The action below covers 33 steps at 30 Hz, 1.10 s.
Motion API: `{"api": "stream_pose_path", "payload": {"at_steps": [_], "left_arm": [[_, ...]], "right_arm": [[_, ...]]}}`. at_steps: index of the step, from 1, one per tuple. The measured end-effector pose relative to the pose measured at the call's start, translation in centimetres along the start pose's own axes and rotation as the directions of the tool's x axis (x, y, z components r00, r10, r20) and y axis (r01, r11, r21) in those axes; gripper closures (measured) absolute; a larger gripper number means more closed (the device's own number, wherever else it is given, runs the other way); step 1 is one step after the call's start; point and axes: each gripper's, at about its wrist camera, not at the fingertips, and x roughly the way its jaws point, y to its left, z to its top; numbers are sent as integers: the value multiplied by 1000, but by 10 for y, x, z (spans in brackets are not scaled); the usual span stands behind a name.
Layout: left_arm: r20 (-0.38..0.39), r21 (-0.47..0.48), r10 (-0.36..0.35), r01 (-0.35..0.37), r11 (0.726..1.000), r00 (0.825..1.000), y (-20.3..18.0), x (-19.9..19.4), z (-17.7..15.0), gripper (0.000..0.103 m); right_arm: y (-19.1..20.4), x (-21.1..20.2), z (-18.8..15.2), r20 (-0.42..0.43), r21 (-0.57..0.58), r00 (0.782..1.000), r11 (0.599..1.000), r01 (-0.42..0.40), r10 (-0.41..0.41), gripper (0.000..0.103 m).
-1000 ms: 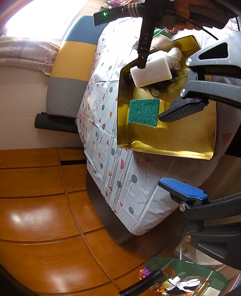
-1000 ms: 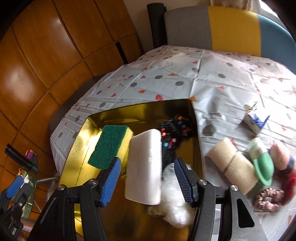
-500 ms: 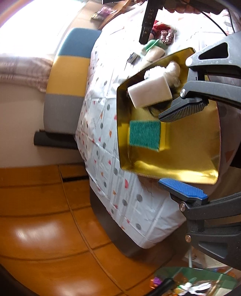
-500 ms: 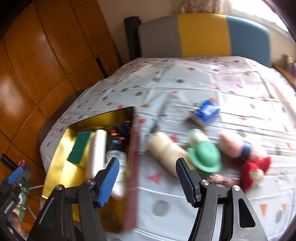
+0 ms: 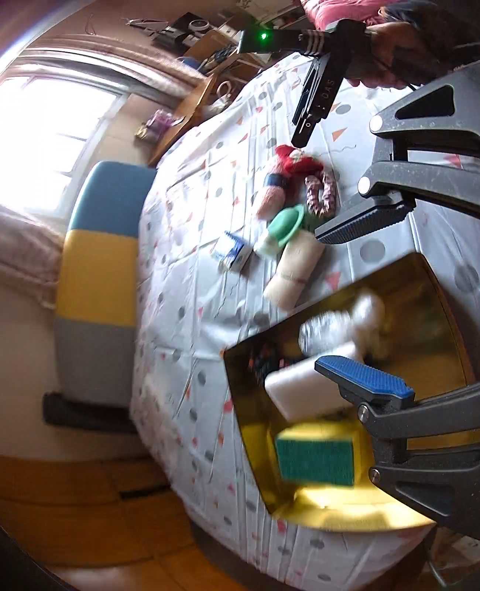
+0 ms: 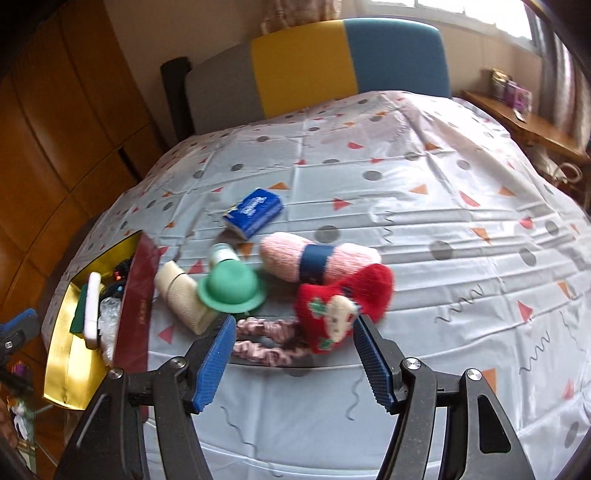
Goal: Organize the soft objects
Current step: 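Move both tools back from the tray toward the remaining soft items, then grasp the blue Tempo tissue pack with the left tool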
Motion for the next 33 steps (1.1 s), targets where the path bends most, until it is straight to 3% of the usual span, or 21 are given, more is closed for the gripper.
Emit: {"api": "stream_pose_path", "payload": {"at_steps": [6, 14, 15, 17, 18, 23, 33], "left_arm": [[-95, -34, -50, 47, 998, 994, -26, 54, 32, 44], [-117, 124, 61, -46, 991, 991, -65, 132, 86, 44], [-126, 155, 65, -45, 987, 990, -71, 142, 91, 43], [-147, 214, 86, -54, 975, 985, -82, 164, 98, 25], [-164, 252, 97, -53, 966, 982, -88, 176, 101, 21], [-218, 322, 153, -77, 944, 964, -99, 226, 107, 20], [-235, 350, 169, -79, 933, 957, -108, 271, 116, 20]], "right_arm": [[-32, -2, 3, 18, 96, 1000, 995, -4, 2, 36], [-39, -17, 9, 53, 137, 998, 990, -33, 26, 32], [-40, -18, 10, 57, 138, 998, 990, -35, 27, 32], [-42, -20, 11, 64, 146, 998, 989, -31, 22, 31], [-44, -21, 11, 65, 150, 998, 988, -29, 19, 31], [-53, -18, 12, 54, 183, 998, 983, -31, 21, 30], [-63, -11, 11, 34, 211, 999, 977, -30, 23, 27]]}}
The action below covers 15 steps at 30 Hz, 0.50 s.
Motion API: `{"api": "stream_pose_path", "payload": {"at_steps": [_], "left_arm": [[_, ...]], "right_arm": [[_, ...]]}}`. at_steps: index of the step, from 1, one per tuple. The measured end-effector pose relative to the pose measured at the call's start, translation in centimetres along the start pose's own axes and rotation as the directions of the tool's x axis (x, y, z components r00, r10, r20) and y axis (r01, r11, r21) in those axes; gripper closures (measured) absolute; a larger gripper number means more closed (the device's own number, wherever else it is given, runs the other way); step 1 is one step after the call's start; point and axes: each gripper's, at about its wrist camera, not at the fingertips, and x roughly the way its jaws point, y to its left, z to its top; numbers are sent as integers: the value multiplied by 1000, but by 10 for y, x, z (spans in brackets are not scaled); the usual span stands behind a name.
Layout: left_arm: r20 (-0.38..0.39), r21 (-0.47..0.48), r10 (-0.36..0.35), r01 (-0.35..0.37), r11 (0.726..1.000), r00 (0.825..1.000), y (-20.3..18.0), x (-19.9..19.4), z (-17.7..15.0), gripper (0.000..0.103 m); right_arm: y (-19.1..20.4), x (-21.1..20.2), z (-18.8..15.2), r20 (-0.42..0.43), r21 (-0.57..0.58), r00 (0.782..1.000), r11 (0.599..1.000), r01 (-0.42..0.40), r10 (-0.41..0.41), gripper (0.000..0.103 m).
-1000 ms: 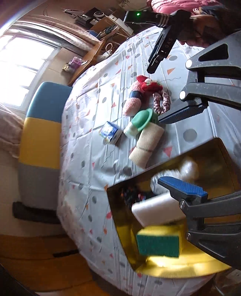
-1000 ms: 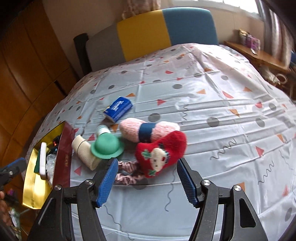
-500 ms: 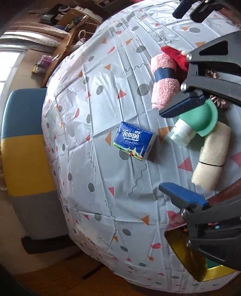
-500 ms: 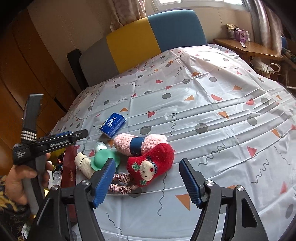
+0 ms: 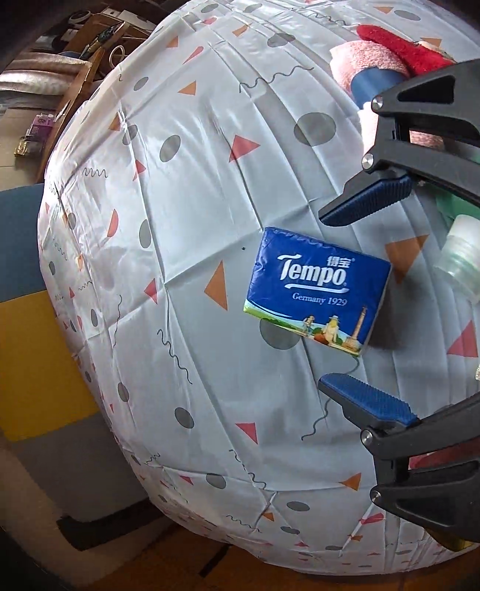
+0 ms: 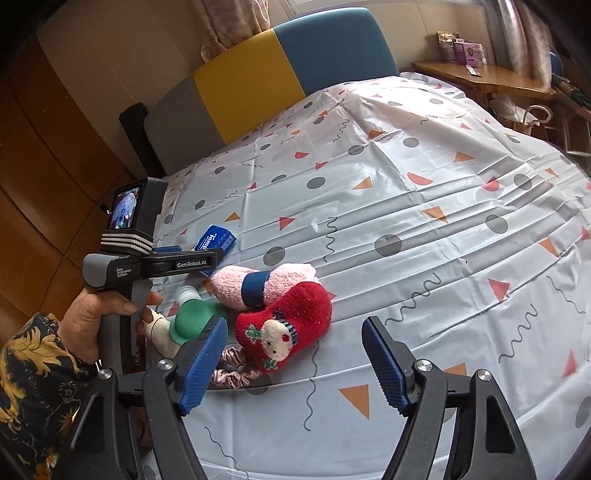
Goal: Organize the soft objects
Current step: 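Grasp the blue Tempo tissue pack with the left tool, then carry the tissue pack toward the tray with the left tool while the right tool grasps the red stocking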
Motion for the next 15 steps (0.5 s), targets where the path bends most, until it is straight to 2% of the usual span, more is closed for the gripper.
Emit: {"api": "stream_pose_path", "payload": {"at_steps": [1, 3, 4, 9, 15], "left_arm": [[-8, -8, -3, 3, 1000, 1000, 0, 4, 2, 20], [-18, -28, -22, 21, 999, 1000, 3, 11, 3, 38], [-23, -44, -33, 32, 999, 999, 4, 14, 2, 44], [19, -103, -46, 47, 994, 999, 12, -3, -11, 47], [99, -166, -54, 70, 984, 994, 21, -59, -34, 47]], "right_arm": [[0, 1, 0, -2, 1, 1000, 1000, 1, -1, 27], [-1, 3, -1, -7, 6, 1000, 1000, 1, -1, 27], [-2, 4, -1, -9, 8, 1000, 1000, 1, -1, 27], [-8, 4, -1, -4, 24, 1000, 1000, 2, -2, 27], [-13, 12, -3, -26, 46, 1000, 999, 14, -12, 27]]}}
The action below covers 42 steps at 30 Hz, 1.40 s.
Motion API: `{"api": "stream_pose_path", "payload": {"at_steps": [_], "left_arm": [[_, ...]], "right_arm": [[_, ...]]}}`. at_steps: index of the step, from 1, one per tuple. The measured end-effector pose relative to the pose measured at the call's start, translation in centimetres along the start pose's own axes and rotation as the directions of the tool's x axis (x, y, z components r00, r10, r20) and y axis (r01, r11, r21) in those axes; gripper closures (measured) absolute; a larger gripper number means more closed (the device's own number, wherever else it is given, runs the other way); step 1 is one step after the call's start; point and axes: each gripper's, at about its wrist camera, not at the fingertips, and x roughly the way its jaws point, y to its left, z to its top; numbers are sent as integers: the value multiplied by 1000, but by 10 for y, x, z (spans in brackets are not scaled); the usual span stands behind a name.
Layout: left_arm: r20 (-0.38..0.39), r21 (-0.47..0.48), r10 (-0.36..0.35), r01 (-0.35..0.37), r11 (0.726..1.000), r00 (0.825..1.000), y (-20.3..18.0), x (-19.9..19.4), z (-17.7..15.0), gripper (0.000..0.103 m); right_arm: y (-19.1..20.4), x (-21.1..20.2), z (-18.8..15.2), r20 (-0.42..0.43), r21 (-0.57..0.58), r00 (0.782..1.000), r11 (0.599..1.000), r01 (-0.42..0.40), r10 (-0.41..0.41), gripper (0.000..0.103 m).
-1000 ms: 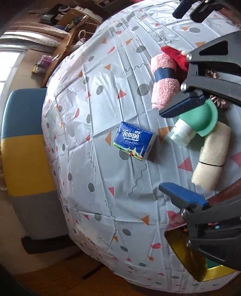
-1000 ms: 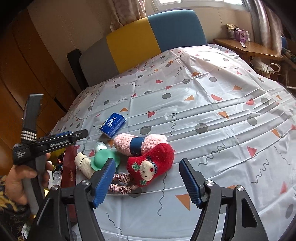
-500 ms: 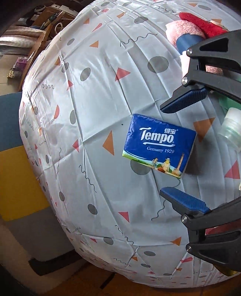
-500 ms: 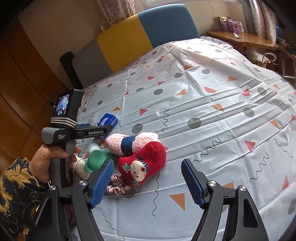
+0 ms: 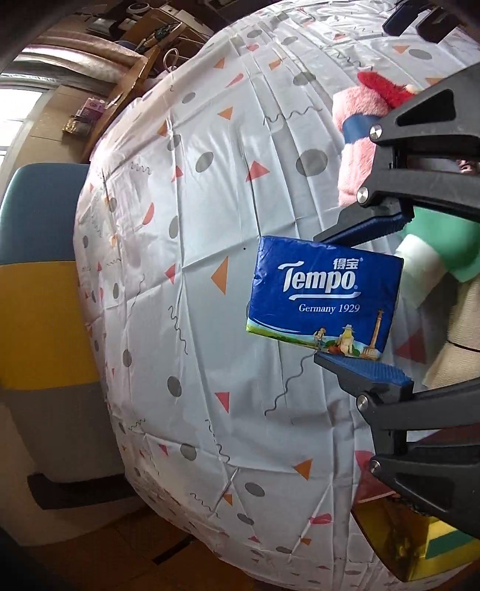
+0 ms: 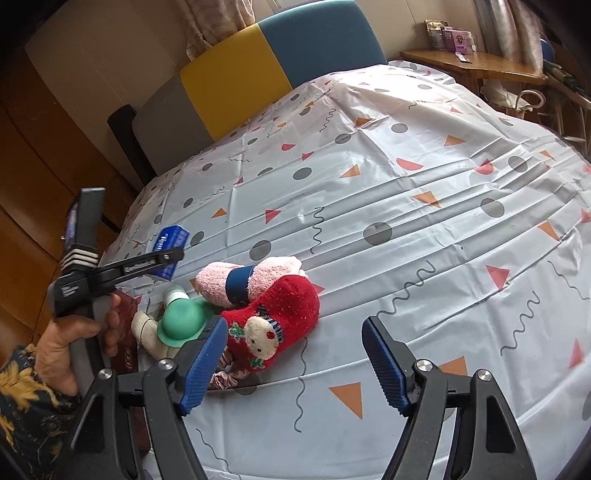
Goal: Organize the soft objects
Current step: 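Carry the tissue pack toward the tray with the left tool while the right tool grasps the red stocking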
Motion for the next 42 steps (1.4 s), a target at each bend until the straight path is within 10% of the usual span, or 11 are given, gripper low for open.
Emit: {"api": "stream_pose_path", "payload": {"at_steps": [16, 27, 36, 42], "left_arm": [[174, -38, -34, 41, 998, 984, 25, -140, -80, 47], [229, -149, 16, 18, 989, 973, 83, -190, -139, 47], [225, -260, 71, -10, 966, 972, 125, -203, -189, 47], [210, -347, 132, -52, 936, 969, 154, -206, -221, 47]], "right_arm": [[6, 35, -12, -55, 93, 985, 983, -155, 161, 30], [14, 79, -7, -99, 165, 992, 985, -56, 73, 37], [34, 68, -1, -102, -25, 994, 999, 22, -24, 84], [53, 30, -24, -64, -329, 982, 933, 145, -175, 86]]}}
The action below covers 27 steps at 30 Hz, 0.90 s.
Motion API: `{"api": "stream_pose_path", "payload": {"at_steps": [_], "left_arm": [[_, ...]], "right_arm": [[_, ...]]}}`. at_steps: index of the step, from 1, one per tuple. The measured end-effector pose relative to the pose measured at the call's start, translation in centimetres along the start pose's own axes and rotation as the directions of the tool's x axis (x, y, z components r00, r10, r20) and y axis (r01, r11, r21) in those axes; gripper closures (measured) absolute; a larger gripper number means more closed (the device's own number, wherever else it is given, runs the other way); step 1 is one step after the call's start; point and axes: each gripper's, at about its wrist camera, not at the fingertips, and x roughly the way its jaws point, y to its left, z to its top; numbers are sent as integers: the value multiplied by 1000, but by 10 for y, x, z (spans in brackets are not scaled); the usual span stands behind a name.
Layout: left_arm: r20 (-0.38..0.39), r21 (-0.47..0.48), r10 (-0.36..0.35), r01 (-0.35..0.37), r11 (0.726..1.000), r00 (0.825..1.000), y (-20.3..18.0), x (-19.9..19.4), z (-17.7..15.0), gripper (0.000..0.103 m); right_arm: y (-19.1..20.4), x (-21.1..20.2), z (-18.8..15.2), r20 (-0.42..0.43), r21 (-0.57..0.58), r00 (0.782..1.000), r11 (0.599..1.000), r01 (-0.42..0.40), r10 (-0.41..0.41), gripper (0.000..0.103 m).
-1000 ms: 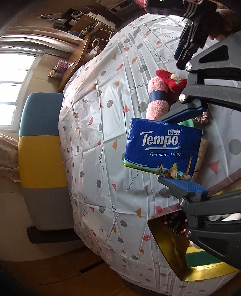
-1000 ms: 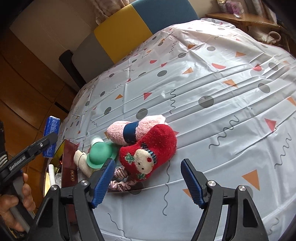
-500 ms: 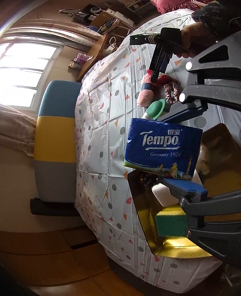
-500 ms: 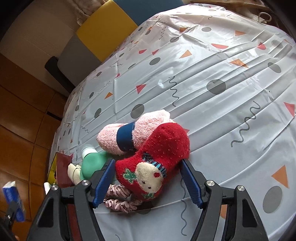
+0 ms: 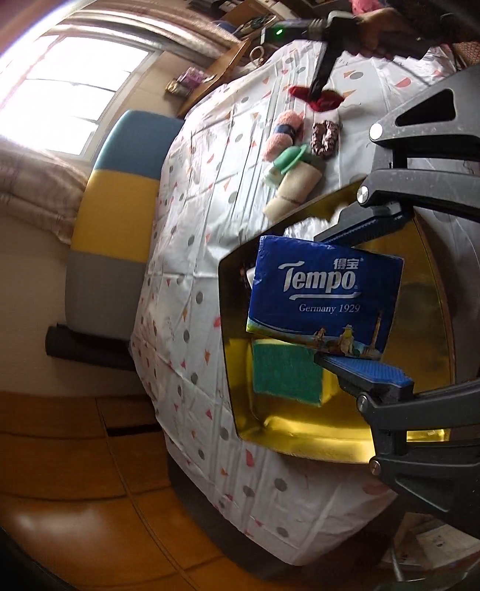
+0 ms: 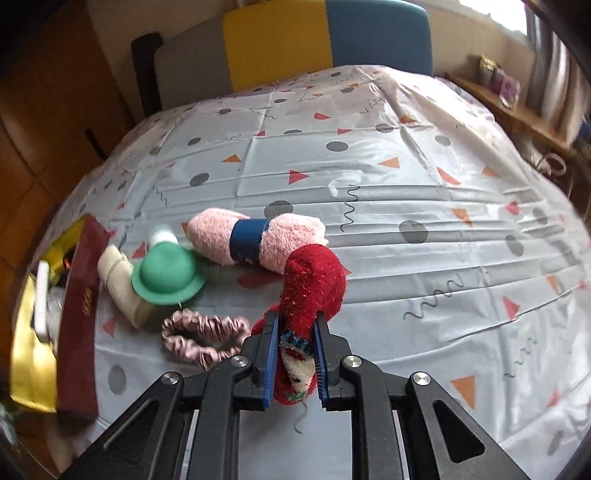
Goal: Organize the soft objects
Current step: 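Carry the tissue pack toward the tray with the left tool while the right tool grasps the red stocking, then lower the tissue pack into the tray and open the left tool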
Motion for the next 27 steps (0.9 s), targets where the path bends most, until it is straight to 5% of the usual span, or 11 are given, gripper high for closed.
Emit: {"api": "stream_pose_path", "payload": {"at_steps": [9, 27], "left_arm": [[37, -26, 124, -123, 992, 992, 29, -14, -25, 47], [2, -61, 182, -181, 982, 983, 48, -14, -42, 47]], "right_arm": [[42, -10, -48, -41, -279, 997, 959, 54, -68, 85], [38, 12, -35, -13, -220, 1000, 975, 5, -8, 76]]}}
